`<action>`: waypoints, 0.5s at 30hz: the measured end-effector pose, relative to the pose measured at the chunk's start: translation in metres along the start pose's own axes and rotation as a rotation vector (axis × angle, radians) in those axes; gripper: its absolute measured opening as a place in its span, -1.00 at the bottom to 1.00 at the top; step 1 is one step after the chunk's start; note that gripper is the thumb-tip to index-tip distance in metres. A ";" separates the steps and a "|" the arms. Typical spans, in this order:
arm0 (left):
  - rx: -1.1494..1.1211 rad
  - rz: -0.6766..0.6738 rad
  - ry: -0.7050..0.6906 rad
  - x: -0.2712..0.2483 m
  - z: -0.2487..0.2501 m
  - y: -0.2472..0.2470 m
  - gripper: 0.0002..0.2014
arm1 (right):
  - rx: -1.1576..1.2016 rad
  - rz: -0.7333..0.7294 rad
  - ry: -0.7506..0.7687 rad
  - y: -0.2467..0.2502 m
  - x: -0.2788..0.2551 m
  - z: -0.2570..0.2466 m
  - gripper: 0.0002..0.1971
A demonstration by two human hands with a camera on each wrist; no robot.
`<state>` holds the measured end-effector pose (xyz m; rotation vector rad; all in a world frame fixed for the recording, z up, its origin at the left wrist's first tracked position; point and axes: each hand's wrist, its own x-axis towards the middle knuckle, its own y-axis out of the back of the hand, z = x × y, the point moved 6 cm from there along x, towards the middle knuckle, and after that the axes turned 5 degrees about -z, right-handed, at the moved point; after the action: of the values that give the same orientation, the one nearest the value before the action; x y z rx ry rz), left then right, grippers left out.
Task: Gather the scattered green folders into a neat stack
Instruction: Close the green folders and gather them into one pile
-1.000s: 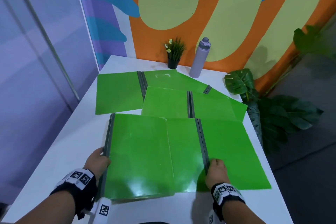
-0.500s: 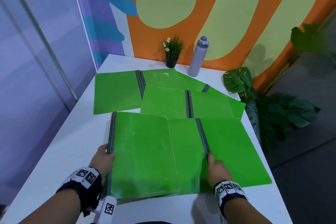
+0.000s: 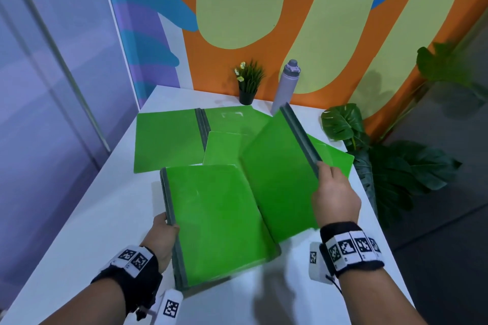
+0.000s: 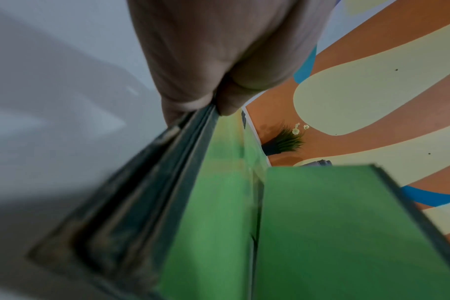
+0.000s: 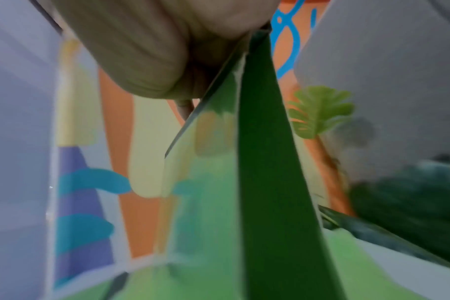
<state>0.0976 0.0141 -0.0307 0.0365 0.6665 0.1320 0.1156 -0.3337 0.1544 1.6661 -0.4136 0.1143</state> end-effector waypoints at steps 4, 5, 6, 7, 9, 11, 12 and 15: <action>-0.096 -0.059 0.046 -0.007 0.000 -0.012 -0.61 | 0.049 0.082 0.269 0.041 -0.011 -0.071 -0.50; -0.112 -0.059 0.063 -0.010 0.001 -0.011 -0.63 | 0.085 0.018 0.323 0.040 -0.019 -0.085 -0.51; -0.144 -0.061 0.089 -0.007 -0.002 -0.011 -0.63 | 0.133 -0.072 0.367 0.033 -0.027 -0.097 -0.52; -0.169 -0.083 0.133 -0.008 -0.004 -0.012 -0.56 | 0.194 -0.191 0.398 0.021 -0.036 -0.107 -0.52; -0.225 -0.122 0.187 -0.011 -0.005 -0.012 -0.39 | 0.363 -0.467 0.419 -0.011 -0.053 -0.118 -0.56; -0.247 -0.106 0.207 -0.013 -0.003 -0.009 -0.32 | 0.429 -0.661 0.412 -0.049 -0.064 -0.118 -0.67; -0.253 -0.095 0.219 -0.013 -0.004 -0.007 -0.28 | 0.389 -0.714 0.403 -0.069 -0.066 -0.114 -0.68; -0.130 -0.098 0.225 -0.017 -0.005 -0.008 -0.18 | 0.121 -0.862 0.370 -0.131 -0.074 -0.082 -0.46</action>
<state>0.0824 0.0043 -0.0251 -0.1377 0.8817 0.0852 0.1041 -0.2278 0.0204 1.7638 0.6083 -0.1968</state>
